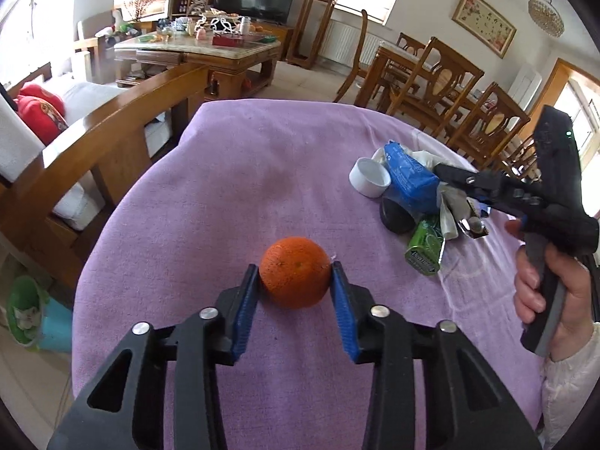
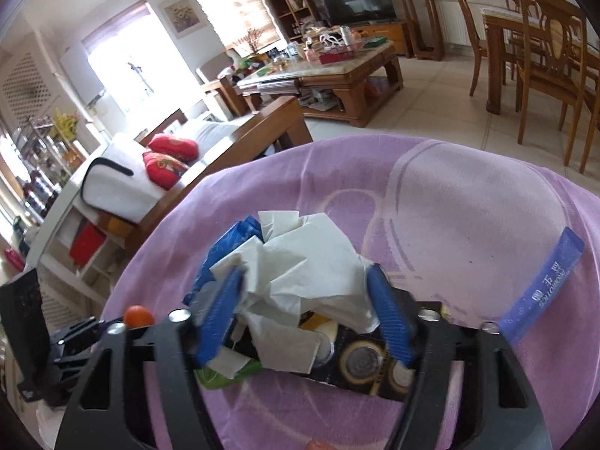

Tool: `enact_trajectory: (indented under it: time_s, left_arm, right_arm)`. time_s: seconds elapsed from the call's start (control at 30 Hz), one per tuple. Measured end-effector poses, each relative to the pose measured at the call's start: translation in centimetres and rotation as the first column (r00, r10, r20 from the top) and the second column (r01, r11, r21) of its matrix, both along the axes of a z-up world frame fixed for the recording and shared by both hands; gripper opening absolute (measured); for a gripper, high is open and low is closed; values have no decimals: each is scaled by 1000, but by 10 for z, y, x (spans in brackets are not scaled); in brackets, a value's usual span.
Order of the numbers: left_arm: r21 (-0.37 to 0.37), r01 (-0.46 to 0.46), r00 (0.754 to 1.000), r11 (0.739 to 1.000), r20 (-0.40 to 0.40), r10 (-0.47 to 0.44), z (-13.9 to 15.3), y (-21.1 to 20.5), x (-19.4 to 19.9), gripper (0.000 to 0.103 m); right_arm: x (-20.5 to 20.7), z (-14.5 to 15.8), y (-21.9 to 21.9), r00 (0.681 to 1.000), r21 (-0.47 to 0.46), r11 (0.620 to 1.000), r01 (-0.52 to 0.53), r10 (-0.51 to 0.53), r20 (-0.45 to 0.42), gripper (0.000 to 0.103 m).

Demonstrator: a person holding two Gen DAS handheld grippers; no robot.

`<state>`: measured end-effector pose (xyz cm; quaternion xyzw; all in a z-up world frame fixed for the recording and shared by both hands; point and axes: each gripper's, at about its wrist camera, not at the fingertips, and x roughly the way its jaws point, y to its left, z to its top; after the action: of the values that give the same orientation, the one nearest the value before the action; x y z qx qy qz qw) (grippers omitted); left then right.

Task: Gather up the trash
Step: 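Grasp the orange with the left tool while the right tool grasps the white tissue, then carry the orange and white tissue over the black bin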

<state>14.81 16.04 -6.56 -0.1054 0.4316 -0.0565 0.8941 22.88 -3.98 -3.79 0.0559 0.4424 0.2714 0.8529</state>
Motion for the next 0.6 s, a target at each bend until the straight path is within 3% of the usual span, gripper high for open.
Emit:
enact_trajectory:
  time_s: [0.03,0.07,0.1,0.4,0.47,0.6]
  left_arm:
    - [5,-6,1000,1000,4,6,0,-1,-2,37]
    - [9,-9,1000,1000,9,9,1,-1,-3,37]
    - [8,-8,1000,1000,16,7,2,-2,-4,37]
    - [35,-23,986,999,167,17,22,-7,-22,37]
    - [56,-16,979,998,202,4,27,-12,-27,37]
    - [30,29,969,999,244,-35,36,-25,-36,37]
  right_arm:
    - [-2,1,3,1000,-7,1000,-8,8,8,28]
    - [-3,2,7,1000,-8,1000,-13,13,18,14]
    - [-7,5,8,999,-8,1000,-13,14,34,10]
    - [-63,63,-18,981,150,988,-23,-6,192,8]
    - [-78,78,-30,974,172,985,-25,-14,225,8]
    - [-110,103,-55,955,176,984,-25,-29,295,8]
